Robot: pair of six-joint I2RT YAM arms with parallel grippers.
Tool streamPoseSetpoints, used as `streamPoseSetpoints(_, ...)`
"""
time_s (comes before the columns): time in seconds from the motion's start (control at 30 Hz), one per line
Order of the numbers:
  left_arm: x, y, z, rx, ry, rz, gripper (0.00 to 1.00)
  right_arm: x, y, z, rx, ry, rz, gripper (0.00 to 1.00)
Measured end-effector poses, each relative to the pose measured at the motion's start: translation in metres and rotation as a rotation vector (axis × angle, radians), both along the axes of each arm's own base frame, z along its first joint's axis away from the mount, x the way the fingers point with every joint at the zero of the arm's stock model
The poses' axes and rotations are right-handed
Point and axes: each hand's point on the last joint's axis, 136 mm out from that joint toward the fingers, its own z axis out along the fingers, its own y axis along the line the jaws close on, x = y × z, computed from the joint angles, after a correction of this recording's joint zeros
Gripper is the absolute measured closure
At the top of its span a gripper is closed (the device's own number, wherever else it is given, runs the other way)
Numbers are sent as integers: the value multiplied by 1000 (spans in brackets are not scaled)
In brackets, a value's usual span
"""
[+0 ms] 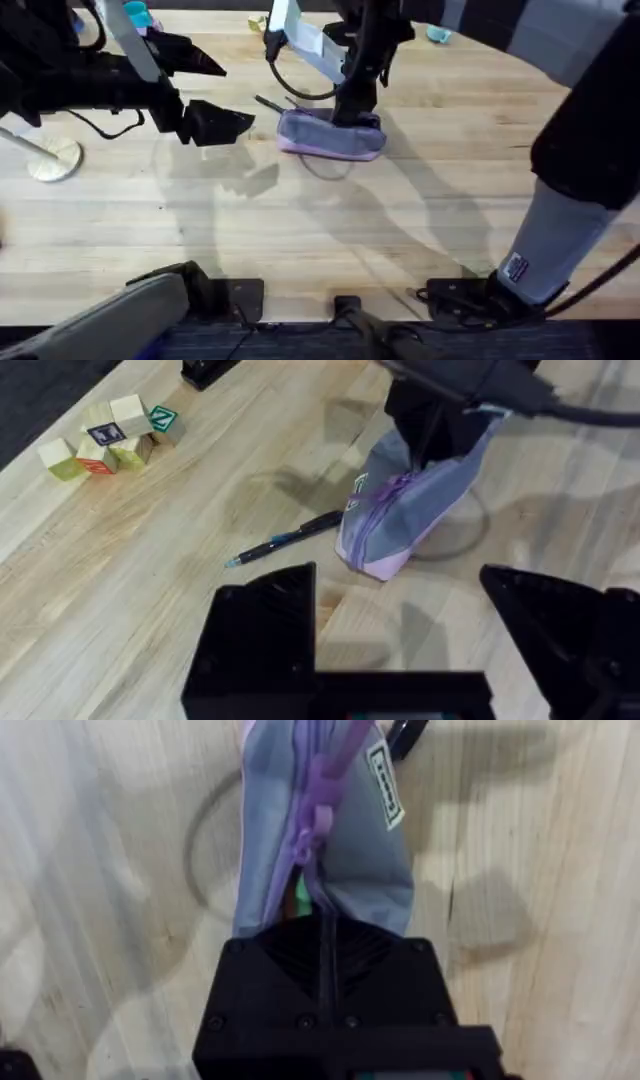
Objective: Unzip the bag, pick up the pens from the table one at a time and place them inside, then zip the bag closed.
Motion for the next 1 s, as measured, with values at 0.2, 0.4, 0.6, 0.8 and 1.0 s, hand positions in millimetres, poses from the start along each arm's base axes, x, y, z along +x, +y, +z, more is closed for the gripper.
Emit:
streamPoseSetpoints(0.2, 0, 0, 0, 0, 0, 0, 7, 1, 2, -7, 1, 8, 0, 615)
streamPoseSetpoints(0.4, 0, 0, 0, 0, 0, 0, 7, -3, 1, -7, -3, 28, 1, 12)
streamPoseSetpoints(0.6, 0, 0, 0, 0, 0, 0, 7, -3, 1, -7, -2, 27, 0, 8)
streamPoseSetpoints(0.8, 0, 0, 0, 1, 0, 0, 7, -3, 1, -7, -3, 32, -23, 6)
streamPoseSetpoints(1.0, 0, 0, 0, 2, 1, 1, 7, -2, 1, 3, 0, 38, -129, 6)
